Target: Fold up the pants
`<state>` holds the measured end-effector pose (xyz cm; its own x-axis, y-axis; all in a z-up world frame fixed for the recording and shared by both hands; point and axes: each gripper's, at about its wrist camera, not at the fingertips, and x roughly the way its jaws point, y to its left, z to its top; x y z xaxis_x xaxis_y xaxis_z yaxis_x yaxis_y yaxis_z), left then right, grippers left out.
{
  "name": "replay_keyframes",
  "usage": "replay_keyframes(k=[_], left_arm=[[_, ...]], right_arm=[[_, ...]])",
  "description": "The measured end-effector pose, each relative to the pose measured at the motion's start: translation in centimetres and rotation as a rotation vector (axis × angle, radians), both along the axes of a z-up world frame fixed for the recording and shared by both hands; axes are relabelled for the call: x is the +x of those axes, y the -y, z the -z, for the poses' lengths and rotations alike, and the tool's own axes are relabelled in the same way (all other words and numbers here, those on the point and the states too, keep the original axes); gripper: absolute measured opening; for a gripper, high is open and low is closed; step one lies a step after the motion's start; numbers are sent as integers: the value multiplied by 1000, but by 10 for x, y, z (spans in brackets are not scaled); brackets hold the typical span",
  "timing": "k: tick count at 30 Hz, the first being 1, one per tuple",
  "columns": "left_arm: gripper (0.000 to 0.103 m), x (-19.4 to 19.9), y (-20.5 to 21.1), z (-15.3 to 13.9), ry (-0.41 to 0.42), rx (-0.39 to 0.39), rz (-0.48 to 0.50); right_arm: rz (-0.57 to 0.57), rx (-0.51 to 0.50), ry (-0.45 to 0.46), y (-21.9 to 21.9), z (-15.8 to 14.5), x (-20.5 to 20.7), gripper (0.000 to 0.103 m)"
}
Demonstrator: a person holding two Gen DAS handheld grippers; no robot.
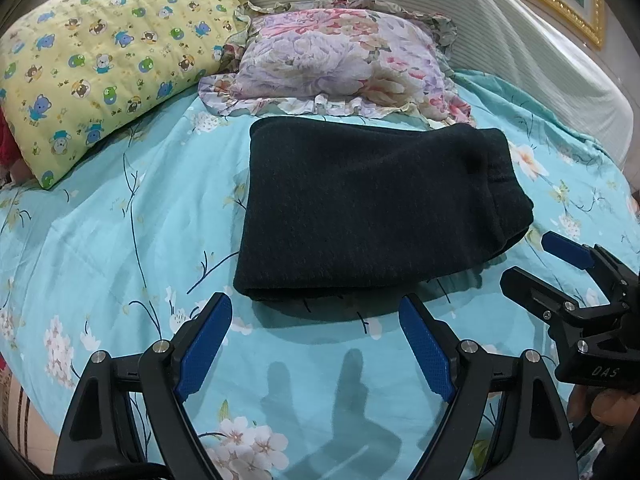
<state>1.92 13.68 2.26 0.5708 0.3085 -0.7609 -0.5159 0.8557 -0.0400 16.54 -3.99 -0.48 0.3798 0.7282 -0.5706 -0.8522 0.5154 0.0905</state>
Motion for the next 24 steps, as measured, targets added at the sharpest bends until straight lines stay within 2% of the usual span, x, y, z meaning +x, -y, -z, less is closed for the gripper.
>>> replay_keyframes(k=[9,24], left_arm=[[86,4,-6,-7,16,-12,0],[86,15,-4,-11,4,53,0]], right_arm=[[11,18,5,1,-7,4,100],[22,36,2,5,-10,10,100]])
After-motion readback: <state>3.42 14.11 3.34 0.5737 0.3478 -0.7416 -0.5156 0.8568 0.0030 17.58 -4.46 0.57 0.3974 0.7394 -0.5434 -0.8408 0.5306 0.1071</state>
